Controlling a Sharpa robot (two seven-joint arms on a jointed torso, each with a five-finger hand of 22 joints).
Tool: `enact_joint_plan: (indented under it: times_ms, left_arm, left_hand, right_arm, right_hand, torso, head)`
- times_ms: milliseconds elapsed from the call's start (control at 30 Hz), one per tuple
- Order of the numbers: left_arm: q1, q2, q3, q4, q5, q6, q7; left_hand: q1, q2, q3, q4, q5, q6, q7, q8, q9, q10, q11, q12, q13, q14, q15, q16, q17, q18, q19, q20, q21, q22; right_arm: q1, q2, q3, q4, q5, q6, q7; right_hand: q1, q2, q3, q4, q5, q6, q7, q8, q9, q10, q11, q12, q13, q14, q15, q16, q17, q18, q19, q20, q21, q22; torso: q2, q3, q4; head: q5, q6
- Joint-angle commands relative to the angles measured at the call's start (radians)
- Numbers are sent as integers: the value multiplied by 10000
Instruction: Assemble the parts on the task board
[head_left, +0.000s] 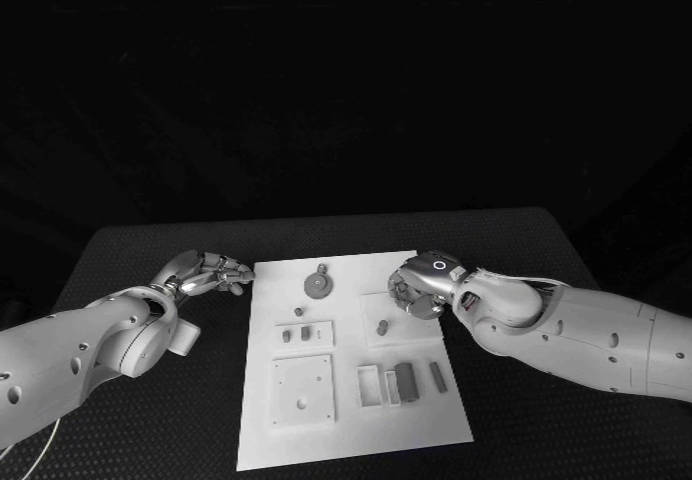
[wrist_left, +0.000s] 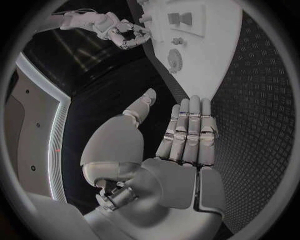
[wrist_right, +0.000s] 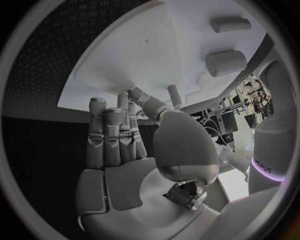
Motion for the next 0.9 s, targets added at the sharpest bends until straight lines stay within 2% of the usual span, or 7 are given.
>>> enact_joint_plan:
  times_ms: [33, 567, 900]
  left_arm:
    - [3, 16, 7, 19, 58, 113, 87]
    - [3, 15, 7, 1, 58, 117, 84]
    - [3, 19, 7, 2, 58, 181, 62]
  left_hand:
    - [3, 74, -36, 4, -38, -103, 1, 45, -9, 45, 22, -39, -15, 46, -7, -61, 19, 2, 56, 20, 52, -18]
    - [10, 78, -37, 0, -38, -106, 1, 49, -12, 46, 22, -36, -23, 53, -8, -76, 41, 1, 59, 18, 53, -30]
    - [19, 86, -37, -2, -38, -87, -6, 66, -9, 48, 21, -34, -31, 58, -9, -89, 61, -1, 62, 17, 55, -41]
  right_arm:
    - [-4, -7, 14, 57, 96, -48, -4]
    - [0, -126, 140, 194, 269, -40, 4]
    - [113, -364, 300, 582, 477, -3, -68]
  right_hand:
    - [-15, 47, -45, -4, 35, 87, -5, 54, -10, 72, 15, 54, 16, 5, -50, 53, 14, 536, 13, -37, 61, 212]
    - [-15, 44, -42, -6, 35, 96, -10, 56, -1, 88, 9, 51, 32, 18, -56, 52, 21, 536, 25, -48, 72, 211]
    - [-20, 44, -42, -4, 35, 100, -11, 57, 3, 94, 7, 51, 38, 23, -58, 51, 23, 536, 29, -51, 76, 211]
  torso:
    - [2, 2, 1]
    - [0, -11, 8]
    - [0, -3, 6]
  head:
    - [2, -4]
    - [-10, -18]
    - [-13, -30]
